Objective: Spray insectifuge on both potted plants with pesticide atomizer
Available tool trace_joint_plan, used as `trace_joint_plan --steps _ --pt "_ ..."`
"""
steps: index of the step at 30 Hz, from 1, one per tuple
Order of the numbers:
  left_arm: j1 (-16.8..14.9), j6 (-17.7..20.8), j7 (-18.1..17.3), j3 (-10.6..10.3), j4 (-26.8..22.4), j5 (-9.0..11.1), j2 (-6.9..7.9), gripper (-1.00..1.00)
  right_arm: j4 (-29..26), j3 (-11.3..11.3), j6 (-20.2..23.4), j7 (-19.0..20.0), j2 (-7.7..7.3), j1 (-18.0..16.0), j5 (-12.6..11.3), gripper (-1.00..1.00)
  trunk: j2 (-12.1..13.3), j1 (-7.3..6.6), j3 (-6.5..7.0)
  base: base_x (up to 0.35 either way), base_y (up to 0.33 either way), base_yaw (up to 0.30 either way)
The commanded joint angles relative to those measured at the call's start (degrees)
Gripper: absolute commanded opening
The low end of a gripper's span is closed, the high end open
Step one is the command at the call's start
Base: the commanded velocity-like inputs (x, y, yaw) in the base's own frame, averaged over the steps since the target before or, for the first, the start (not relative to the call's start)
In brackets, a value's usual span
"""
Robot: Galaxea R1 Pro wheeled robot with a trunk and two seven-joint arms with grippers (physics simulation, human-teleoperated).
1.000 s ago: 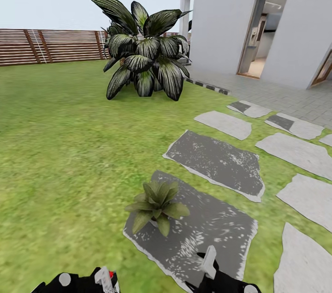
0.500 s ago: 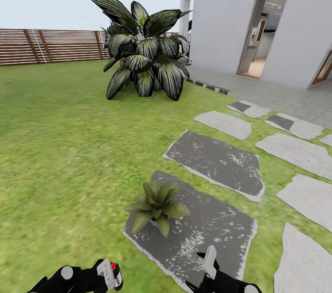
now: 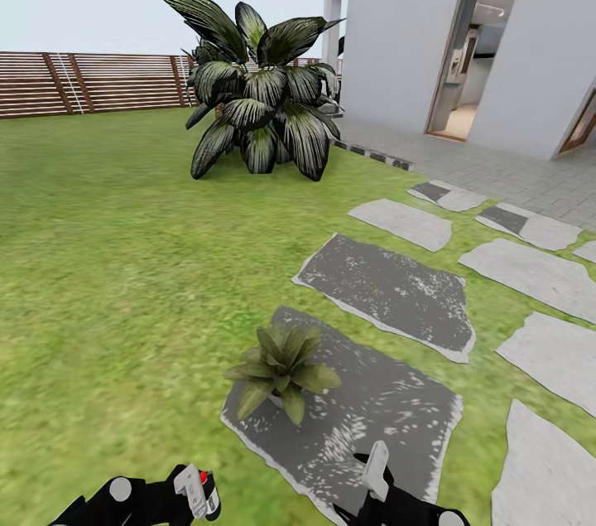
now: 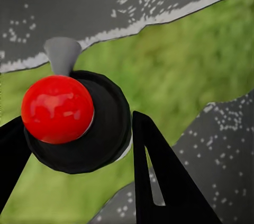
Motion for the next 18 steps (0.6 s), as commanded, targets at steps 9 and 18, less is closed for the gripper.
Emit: trace_joint_plan --steps 9,18 --pt "-0.02 -0.23 -0.01 -0.31 -0.1 -0.08 0.15 -1.0 -0.06 -0.48 -0.32 0.34 0.1 -0.04 0.51 1.0 -0.02 -0.01 -0.05 0.0 0.0 0.0" --pt "-0.23 -0.15 -0.39 -0.6 -0.43 -0.23 0.59 -1.0 -0.26 -0.58 -0.32 0.34 -0.78 -0.04 0.57 1.0 -0.02 -0.01 -0.05 0.0 0.0 0.0"
